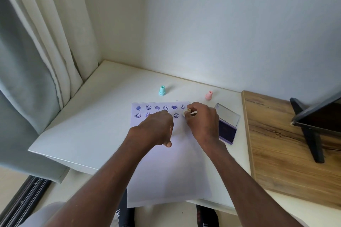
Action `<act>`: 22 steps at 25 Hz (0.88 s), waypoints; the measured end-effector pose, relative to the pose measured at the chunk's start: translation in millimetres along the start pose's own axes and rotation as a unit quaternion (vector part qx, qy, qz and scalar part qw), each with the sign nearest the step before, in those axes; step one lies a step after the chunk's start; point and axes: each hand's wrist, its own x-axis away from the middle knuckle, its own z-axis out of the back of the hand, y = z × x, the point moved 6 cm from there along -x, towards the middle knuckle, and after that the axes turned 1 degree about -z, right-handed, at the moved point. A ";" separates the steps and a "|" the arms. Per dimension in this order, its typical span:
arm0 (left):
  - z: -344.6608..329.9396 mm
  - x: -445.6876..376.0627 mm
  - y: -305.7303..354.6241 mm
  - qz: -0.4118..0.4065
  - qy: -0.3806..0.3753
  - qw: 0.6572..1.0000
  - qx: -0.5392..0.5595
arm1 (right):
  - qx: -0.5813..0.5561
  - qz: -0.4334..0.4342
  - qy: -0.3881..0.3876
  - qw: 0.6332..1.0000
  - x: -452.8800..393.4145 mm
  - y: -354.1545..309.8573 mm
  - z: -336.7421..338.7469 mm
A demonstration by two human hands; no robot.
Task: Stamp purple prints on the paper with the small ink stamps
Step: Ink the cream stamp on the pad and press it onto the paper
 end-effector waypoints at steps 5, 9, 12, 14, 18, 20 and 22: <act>0.8 -0.2 3.8 0.002 -0.010 1.000 -0.013 | 0.064 0.044 0.001 0.997 3.2 -8.8 -2.8; 0.3 -0.1 4.4 0.012 -0.014 1.000 -0.019 | 0.087 0.019 -0.017 0.996 -3.6 -7.7 -3.8; 1.5 0.8 6.8 0.013 -0.010 1.000 -0.018 | 0.119 0.050 -0.007 0.992 -2.0 -11.9 -4.3; 2.9 1.9 9.6 0.015 -0.009 1.000 -0.026 | 0.123 0.032 -0.011 0.992 -4.0 -9.0 -4.7; 4.8 4.6 13.8 0.027 -0.017 0.999 -0.040 | 0.132 0.032 -0.031 0.990 -3.6 -8.6 -7.5; 7.0 5.5 15.0 0.031 -0.029 0.998 -0.035 | 0.127 0.030 -0.046 0.990 -7.2 -9.6 -5.5; 8.3 6.6 14.3 0.040 -0.041 0.998 -0.028 | 0.067 -0.031 -0.067 0.995 -12.1 -0.2 -0.2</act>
